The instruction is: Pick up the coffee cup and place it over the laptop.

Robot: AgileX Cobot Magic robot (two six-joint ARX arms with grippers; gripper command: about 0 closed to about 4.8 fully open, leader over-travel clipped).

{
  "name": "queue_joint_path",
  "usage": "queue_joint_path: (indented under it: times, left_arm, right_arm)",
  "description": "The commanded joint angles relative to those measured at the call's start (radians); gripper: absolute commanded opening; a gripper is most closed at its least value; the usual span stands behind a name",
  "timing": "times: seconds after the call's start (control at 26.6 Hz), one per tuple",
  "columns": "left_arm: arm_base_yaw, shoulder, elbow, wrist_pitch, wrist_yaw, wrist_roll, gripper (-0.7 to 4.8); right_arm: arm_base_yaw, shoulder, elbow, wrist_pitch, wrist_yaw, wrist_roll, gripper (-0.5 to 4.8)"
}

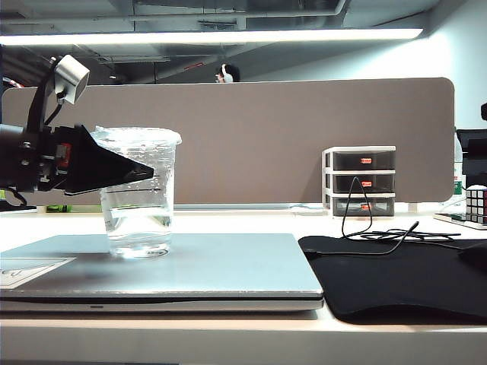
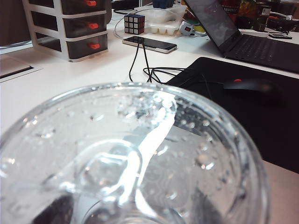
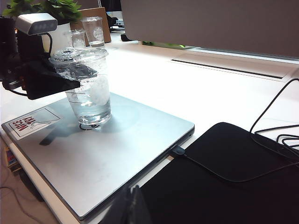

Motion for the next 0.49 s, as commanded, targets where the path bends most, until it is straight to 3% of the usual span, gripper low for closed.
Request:
queue_joint_path:
  times: [0.04,0.23,0.26,0.34,0.49]
  left_arm:
    - [0.000,-0.004,-0.003,0.016,0.003,-0.006,3.08]
    - [0.000,-0.002,-0.005,-0.016,0.000,0.005,3.14]
    - [0.000,-0.002,-0.005,-0.016,0.003,0.005,3.29]
    - [0.000,-0.002,-0.005,-0.015,0.011,0.005,4.09]
    - [0.000,-0.002,-0.005,-0.017,0.012,0.005,4.19]
  right_arm:
    - [0.000,-0.002,-0.006,0.011,-0.002,0.002,-0.06]
    - [0.000,-0.002,-0.006,0.011,-0.002,0.002,-0.06]
    - [0.000,-0.002,-0.006,0.011,-0.002,0.002,-0.06]
    - [0.000,-0.002,-0.006,0.011,-0.002,0.002,-0.06]
    - [0.000,-0.002,-0.006,0.011,-0.001,0.002,-0.06]
